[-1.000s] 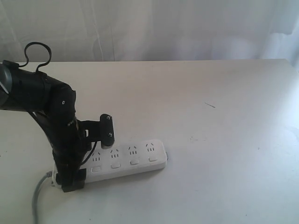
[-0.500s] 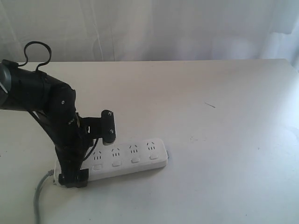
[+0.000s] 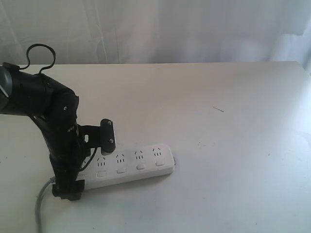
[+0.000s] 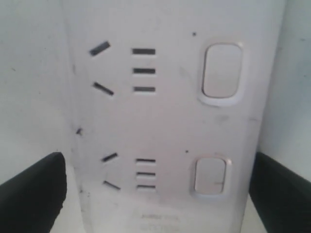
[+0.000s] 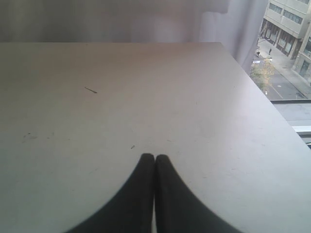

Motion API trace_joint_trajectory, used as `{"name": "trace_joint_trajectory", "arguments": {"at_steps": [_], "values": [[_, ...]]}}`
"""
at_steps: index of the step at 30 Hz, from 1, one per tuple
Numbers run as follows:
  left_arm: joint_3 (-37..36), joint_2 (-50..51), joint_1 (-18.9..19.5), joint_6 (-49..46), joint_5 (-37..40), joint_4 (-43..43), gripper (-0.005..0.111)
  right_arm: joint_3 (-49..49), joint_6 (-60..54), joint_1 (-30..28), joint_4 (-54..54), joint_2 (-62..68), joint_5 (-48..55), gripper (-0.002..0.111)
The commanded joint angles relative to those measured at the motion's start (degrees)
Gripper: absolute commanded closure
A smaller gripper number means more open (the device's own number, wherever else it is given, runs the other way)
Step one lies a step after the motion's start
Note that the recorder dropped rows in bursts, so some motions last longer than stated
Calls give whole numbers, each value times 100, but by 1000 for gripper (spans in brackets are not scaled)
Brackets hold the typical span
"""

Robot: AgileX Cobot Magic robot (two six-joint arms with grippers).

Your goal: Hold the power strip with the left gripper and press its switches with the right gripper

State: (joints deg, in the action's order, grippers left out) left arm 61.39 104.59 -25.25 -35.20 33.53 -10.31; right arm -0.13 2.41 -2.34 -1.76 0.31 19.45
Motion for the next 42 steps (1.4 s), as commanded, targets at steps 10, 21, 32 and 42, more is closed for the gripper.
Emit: {"name": "trace_joint_trajectory", "arguments": {"at_steps": [10,21,32,42], "values": [[-212,17,-1,49,-721,-8,106,13,-20,-51,-16,-31,-21,108],[-212,17,-1,86,-802,-31,106,13,-153,-51,-146,-31,-51,108],[-212,17,-1,86,-837,-31,106,13,-463,-51,-728,-31,-2911,108],[-212,17,-1,86,-834,2,106,13,2966,-51,-693,-31,-5711,108]]}}
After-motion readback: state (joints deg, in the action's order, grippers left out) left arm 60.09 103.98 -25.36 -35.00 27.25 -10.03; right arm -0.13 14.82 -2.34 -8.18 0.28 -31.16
